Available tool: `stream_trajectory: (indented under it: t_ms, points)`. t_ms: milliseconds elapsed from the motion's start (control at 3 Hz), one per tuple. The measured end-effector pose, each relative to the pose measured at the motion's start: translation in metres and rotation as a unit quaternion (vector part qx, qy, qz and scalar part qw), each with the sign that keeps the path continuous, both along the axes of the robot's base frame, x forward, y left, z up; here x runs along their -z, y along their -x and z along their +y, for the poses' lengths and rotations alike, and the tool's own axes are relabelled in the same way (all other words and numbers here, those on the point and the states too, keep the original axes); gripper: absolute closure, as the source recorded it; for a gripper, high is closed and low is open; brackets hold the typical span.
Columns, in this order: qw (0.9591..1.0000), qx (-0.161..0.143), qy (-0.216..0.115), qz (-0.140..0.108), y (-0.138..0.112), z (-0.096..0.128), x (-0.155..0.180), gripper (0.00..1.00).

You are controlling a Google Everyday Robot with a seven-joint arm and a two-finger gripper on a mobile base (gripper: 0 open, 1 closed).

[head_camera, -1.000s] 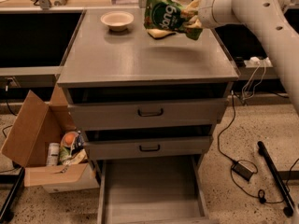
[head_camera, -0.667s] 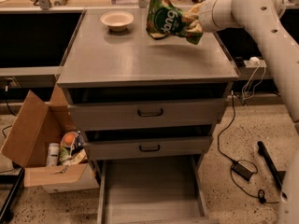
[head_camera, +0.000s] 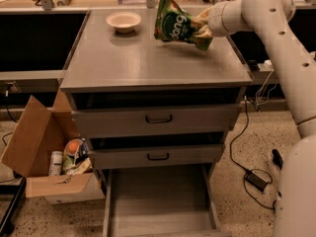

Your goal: Pick green rice chip bag from bottom drawer and place on counter

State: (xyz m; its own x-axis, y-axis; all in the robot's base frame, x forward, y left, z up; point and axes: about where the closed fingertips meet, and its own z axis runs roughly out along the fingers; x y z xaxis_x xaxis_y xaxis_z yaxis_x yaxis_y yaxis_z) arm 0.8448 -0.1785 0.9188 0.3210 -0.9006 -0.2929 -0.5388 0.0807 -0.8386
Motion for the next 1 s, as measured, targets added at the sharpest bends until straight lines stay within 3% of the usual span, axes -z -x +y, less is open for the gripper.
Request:
stream_trajectory:
  t_ms: [333, 667, 1000]
  points:
    - [1.0000, 0.002, 0.004, 0.007, -0.002, 0.000, 0.002, 0.15]
    - [0.9999, 0.003, 0.015, 0.007, -0.001, 0.002, -0.003, 0.00]
    - [0.9997, 0.001, 0.023, -0.010, 0.009, 0.003, -0.019, 0.00]
